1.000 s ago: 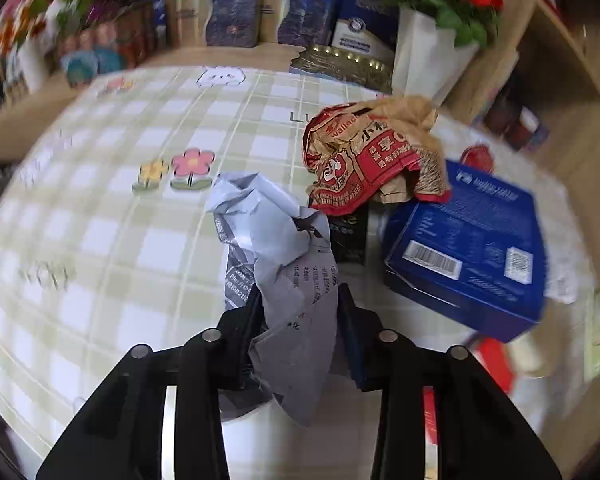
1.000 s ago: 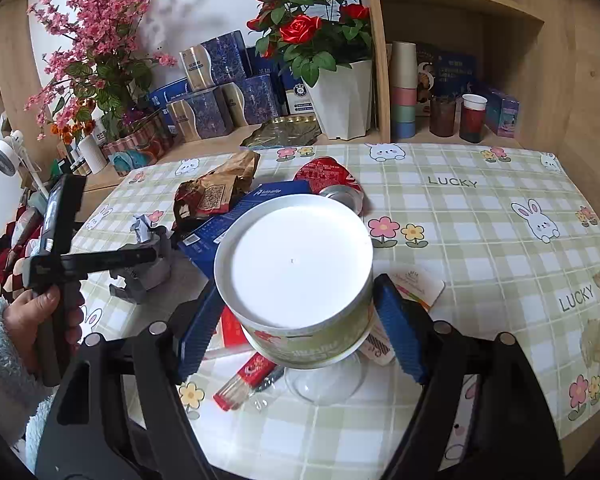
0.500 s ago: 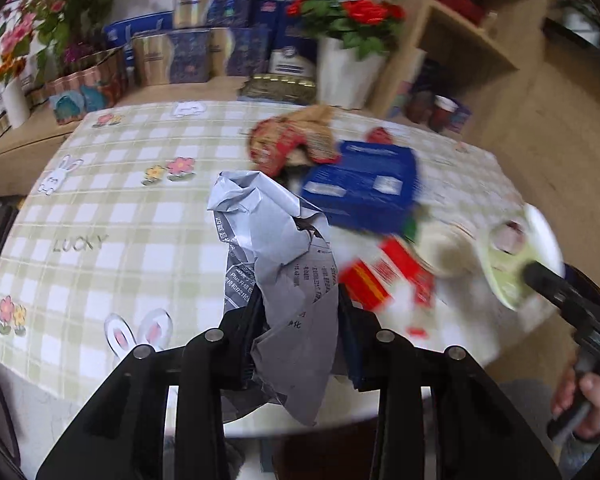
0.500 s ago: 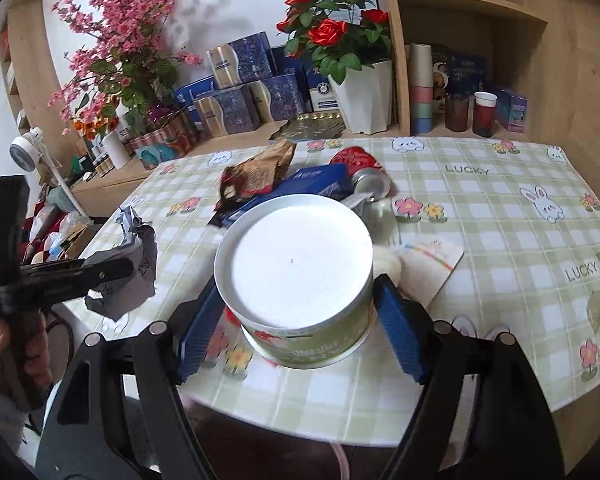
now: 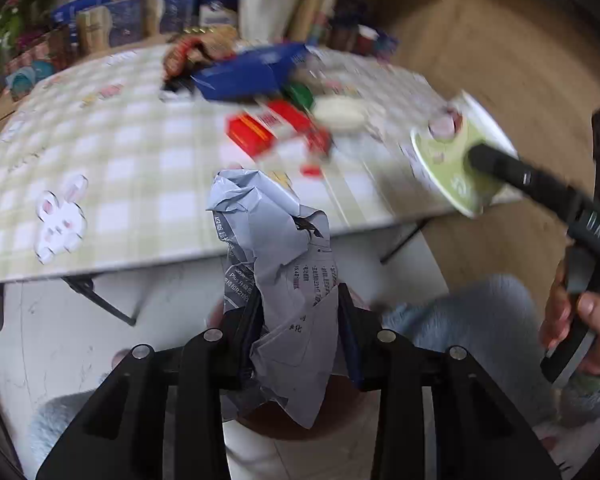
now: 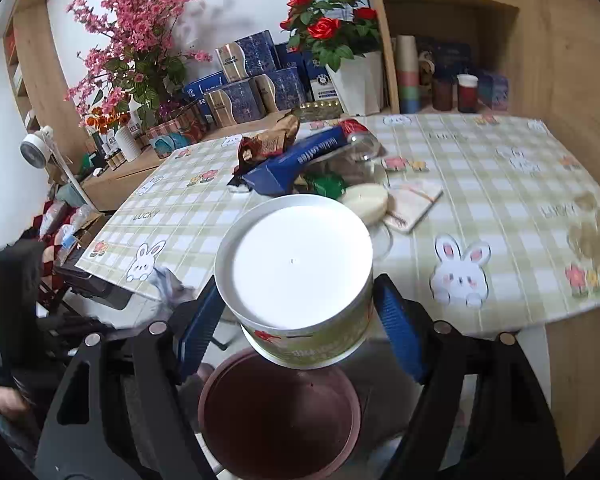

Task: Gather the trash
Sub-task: 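Carry the paper over the bin and open the left gripper while the right holds the cup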

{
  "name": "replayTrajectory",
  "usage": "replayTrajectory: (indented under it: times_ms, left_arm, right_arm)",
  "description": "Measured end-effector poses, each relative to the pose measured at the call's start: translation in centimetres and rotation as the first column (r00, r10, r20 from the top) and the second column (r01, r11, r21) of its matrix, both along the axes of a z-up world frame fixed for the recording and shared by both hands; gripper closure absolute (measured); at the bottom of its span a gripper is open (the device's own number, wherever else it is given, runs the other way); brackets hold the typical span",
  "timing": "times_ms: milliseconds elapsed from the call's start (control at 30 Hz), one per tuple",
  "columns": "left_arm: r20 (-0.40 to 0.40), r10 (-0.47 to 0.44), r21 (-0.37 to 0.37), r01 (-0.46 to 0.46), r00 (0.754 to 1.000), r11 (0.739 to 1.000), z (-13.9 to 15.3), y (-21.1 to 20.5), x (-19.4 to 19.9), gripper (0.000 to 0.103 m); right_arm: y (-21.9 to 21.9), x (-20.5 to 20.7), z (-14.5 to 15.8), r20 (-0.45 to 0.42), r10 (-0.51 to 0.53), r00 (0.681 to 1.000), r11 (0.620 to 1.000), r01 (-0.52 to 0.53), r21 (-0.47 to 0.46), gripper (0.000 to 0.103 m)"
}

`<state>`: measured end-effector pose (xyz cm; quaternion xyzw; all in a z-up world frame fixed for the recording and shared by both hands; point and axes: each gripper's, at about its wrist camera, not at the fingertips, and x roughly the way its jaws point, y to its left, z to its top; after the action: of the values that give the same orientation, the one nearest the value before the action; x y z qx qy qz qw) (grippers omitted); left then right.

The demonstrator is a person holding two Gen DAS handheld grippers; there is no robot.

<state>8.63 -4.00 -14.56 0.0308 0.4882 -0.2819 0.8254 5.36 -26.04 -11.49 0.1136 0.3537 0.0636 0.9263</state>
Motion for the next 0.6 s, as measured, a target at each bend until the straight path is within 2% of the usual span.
replayTrajectory:
  times_ms: [133, 300, 533, 600]
  left_arm:
    - [-0.048, -0.051, 0.065, 0.054, 0.998, 0.996, -2.7, -2.0, -1.5, 0.068]
    - [-0.102, -0.097, 0.175, 0.114, 0.99, 0.978, -6.2, -4.0, -1.5, 0.068]
    - [-0.157, -0.133, 0.248, 0.17, 0.979, 0.954, -9.5, -6.6, -1.1, 0.068]
    - [-0.156, -0.146, 0.247, 0.182, 0.977, 0.952, -9.7, -7.4, -1.1, 0.067]
  right_arm:
    - [-0.9, -1.7, -0.7, -0.018, -0.013, 1.0, 1.0, 0.013, 0.004, 0.027]
    - [-2.1, -2.6, -1.0, -0.024, -0.037, 0.999, 0.999, 0.037, 0.022, 0.027]
    - [-3.8, -2.9, -1.2, -0.029, -0.074, 0.997, 0.996, 0.076, 0.048, 0.027]
    - [-4.1, -3.2, -1.1, -0.026, -0.087, 0.996, 0.995, 0.088, 0.049, 0.027]
